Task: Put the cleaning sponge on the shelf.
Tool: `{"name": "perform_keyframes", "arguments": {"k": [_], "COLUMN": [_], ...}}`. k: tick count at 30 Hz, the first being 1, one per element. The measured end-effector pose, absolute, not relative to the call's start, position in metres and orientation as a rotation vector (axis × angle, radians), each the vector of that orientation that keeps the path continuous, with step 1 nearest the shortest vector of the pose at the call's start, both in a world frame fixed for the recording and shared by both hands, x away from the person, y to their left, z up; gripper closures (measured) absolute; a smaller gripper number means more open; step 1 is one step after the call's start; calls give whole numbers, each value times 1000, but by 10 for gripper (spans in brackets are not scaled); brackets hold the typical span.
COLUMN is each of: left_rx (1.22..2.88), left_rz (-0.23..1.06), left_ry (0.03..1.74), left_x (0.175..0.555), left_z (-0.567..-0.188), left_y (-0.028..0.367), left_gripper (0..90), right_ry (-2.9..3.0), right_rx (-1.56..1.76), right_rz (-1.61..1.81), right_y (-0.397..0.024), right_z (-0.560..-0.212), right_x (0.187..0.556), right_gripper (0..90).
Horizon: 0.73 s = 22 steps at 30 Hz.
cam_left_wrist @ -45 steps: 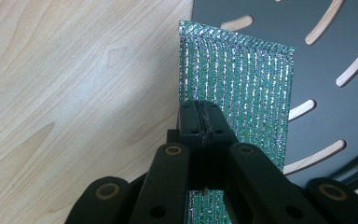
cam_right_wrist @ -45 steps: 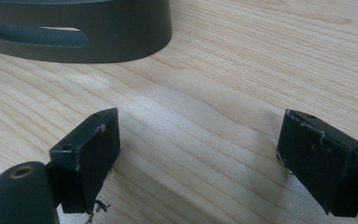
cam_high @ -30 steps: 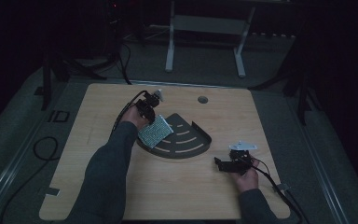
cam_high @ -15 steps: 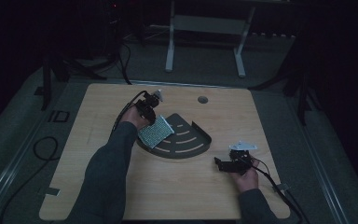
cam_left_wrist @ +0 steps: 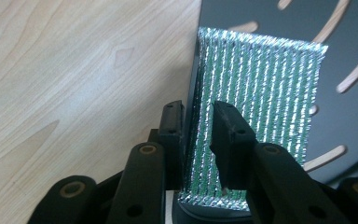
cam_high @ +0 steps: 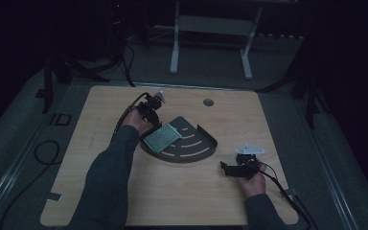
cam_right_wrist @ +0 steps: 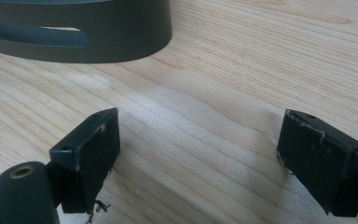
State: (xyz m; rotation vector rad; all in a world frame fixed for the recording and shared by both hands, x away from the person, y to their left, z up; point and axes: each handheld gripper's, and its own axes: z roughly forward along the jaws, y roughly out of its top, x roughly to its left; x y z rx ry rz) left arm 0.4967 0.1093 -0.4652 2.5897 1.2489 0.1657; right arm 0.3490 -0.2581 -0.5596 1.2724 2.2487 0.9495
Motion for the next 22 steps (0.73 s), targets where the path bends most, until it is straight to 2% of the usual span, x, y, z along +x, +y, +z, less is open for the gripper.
{"name": "perform_keyframes", "arguments": {"k": [10, 22], "left_rx": [2475, 2411], "left_rz": [195, 257], "left_ry": [1244, 1270], "left_x": [491, 475], "left_z": [-453, -442], "left_y": [121, 139], "left_gripper": [660, 563], "right_ry": [2249, 2249], "right_rx": [1271, 1272], "right_rz": [950, 949], "right_y": [-258, -258], "right_z": [-560, -560], "right_x": [349, 349], "right_gripper": [127, 127]}}
